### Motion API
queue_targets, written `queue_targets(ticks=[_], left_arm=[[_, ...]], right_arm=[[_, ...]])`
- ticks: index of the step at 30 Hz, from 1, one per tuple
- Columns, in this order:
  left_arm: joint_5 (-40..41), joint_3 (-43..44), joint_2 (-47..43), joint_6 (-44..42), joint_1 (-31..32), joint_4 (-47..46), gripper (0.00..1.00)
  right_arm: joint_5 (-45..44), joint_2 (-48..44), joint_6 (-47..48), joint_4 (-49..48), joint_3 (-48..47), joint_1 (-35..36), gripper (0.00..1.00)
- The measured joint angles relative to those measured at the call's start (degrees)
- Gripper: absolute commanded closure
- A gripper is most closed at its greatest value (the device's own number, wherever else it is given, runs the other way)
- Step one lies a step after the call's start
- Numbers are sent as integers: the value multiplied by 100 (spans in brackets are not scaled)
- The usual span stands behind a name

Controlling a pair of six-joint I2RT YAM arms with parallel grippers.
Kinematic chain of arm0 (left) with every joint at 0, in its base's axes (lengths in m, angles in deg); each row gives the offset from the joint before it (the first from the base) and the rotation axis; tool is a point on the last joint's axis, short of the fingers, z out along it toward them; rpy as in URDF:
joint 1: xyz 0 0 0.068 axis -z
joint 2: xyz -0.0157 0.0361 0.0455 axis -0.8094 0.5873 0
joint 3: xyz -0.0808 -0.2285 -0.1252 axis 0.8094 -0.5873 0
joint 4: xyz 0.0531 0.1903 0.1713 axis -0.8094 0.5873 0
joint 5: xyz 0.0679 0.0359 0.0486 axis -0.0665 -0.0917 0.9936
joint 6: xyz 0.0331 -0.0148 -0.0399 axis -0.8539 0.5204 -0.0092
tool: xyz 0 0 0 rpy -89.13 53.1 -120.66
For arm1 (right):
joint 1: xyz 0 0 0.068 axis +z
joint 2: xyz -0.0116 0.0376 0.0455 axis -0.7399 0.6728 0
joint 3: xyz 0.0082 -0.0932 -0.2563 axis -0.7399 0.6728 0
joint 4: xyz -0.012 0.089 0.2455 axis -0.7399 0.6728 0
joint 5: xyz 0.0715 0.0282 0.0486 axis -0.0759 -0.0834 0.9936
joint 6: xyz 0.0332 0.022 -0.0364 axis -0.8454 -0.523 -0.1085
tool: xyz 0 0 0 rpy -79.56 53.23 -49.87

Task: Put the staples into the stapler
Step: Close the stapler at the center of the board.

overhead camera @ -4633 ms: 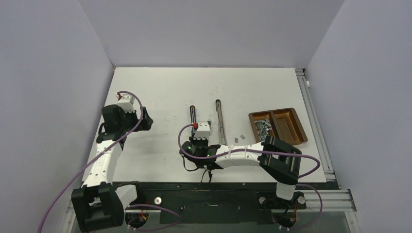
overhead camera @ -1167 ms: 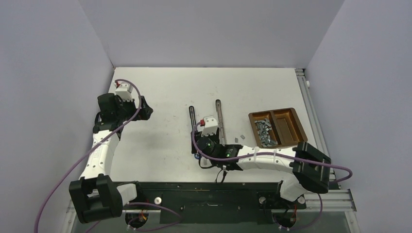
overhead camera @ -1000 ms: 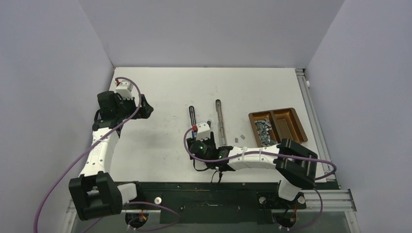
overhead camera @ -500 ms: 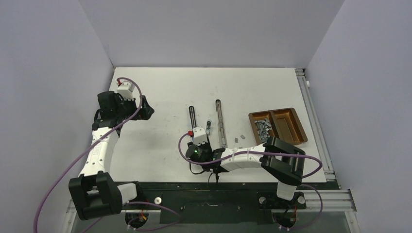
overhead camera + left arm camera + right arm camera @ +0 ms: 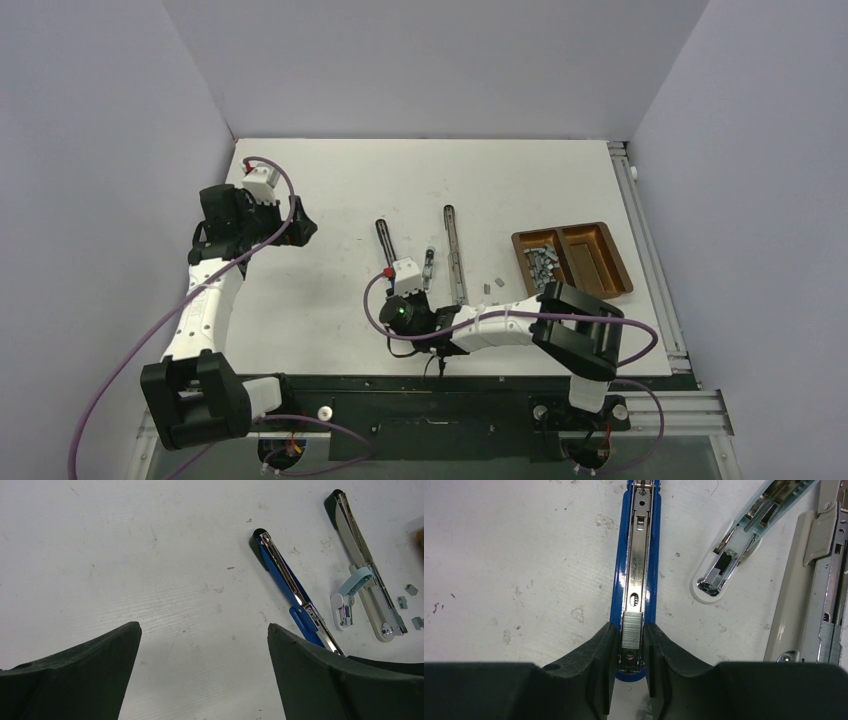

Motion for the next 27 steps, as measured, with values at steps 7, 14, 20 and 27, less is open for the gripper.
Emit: queue_targets(ticks=[7,14,20,27], left_arm=[[-4,0,2,-37,0,0,4],[-63,0,4,-136,0,0,4],[-356,2,83,-667,15,173,4],[-710,-90,190,-2389,422,946,4]], right_arm=[[-55,271,-11,4,-94,7,76],[-96,232,2,-146,20,52,91],[63,-262,254,-398,678,184,91],[605,-837,592,-789,1397,367,91]])
